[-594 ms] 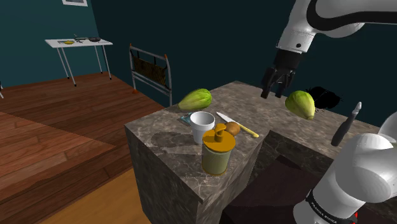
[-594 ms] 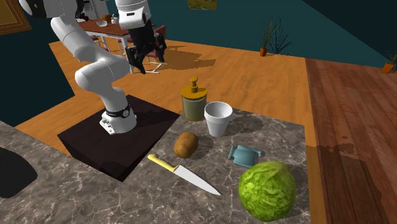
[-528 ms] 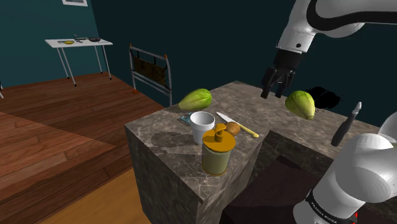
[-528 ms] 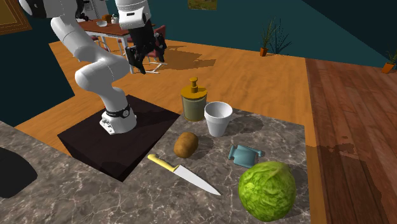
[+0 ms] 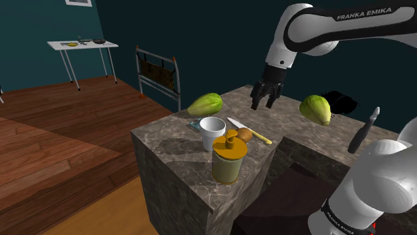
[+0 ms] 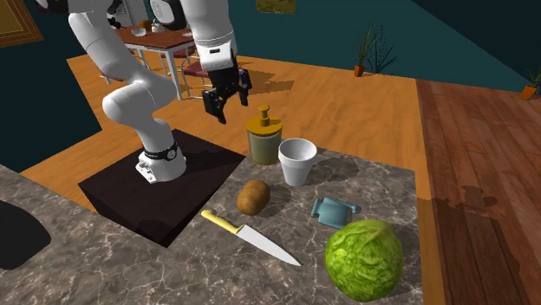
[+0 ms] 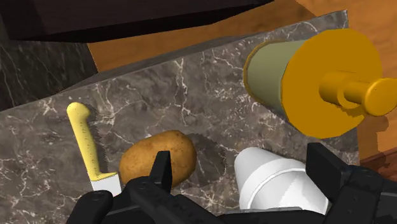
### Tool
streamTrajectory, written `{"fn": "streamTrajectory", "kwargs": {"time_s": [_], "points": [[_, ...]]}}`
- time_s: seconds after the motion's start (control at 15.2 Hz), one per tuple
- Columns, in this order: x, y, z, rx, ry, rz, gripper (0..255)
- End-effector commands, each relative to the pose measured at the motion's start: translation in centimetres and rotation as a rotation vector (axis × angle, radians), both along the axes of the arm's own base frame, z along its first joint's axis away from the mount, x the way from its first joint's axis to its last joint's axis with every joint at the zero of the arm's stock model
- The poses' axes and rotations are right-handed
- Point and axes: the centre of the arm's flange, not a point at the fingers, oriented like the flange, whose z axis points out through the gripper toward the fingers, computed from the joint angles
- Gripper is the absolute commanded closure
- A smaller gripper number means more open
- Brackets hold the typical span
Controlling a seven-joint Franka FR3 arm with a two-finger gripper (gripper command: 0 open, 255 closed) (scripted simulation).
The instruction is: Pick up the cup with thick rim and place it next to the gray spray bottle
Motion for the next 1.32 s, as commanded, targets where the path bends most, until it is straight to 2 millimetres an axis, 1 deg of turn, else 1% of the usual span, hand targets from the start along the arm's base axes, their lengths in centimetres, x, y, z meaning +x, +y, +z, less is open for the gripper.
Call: {"fn": "streamTrajectory", "kwargs": {"time_s": [0.0,0.86,0.92,1.25], "points": [[2.1,0.5,-1.5,-0.001,-0.005,0.008,0],[15.6,3.8,-11.4,-0.011,-0.025,0.061,0],[15.7,3.8,-11.5,-0.011,-0.025,0.062,0],[15.8,4.2,-14.1,-0.011,-0.025,0.062,0]]}}
